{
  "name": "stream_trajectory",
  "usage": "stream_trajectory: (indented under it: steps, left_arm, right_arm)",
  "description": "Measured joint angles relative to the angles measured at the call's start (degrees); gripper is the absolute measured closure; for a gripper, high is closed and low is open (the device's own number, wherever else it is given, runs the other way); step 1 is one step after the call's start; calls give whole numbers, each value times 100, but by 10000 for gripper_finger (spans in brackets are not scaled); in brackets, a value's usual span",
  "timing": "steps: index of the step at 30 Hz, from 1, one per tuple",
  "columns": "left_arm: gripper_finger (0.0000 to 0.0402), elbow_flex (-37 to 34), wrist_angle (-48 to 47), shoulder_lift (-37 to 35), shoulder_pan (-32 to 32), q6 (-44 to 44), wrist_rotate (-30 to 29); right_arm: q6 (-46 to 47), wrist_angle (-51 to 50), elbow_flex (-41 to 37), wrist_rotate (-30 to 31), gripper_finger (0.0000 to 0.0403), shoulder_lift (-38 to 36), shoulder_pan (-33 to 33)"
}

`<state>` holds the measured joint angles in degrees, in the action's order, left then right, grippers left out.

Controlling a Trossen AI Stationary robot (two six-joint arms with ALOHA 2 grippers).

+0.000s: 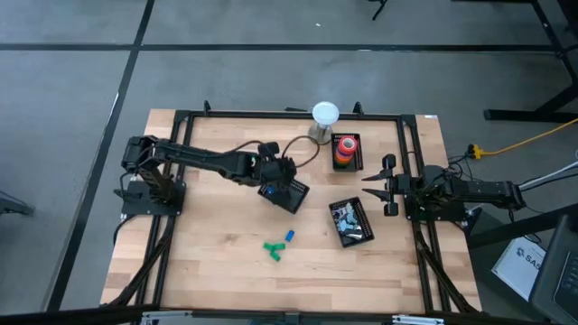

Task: Pick and place Stapler, Stapler remover, tape
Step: Put the blue stapler into the center black bin

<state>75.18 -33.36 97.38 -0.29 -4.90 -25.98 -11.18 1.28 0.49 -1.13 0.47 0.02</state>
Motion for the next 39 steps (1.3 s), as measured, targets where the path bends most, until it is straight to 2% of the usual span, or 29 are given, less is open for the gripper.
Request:
stream_trajectory:
  steps: [15, 21, 29, 34, 39]
  left_arm:
    - [330, -677, 782, 58, 279, -436, -198]
    - [330, -916, 996, 58, 284, -441, -474]
    - [330, -1246, 1457, 58, 340, -308, -524]
    - [329, -1316, 1531, 58, 387, -481, 72]
    - [329, -1314, 1418, 58, 278, -734, 361]
  right_arm:
    - [-1, 2, 0, 0, 263, 0, 0]
    - [0, 2, -1, -1, 263, 0, 1]
    - [0, 2, 0, -1, 263, 0, 0]
    - [0, 1, 0, 0, 263, 0, -1]
    - [0, 2, -1, 0, 263, 0, -1]
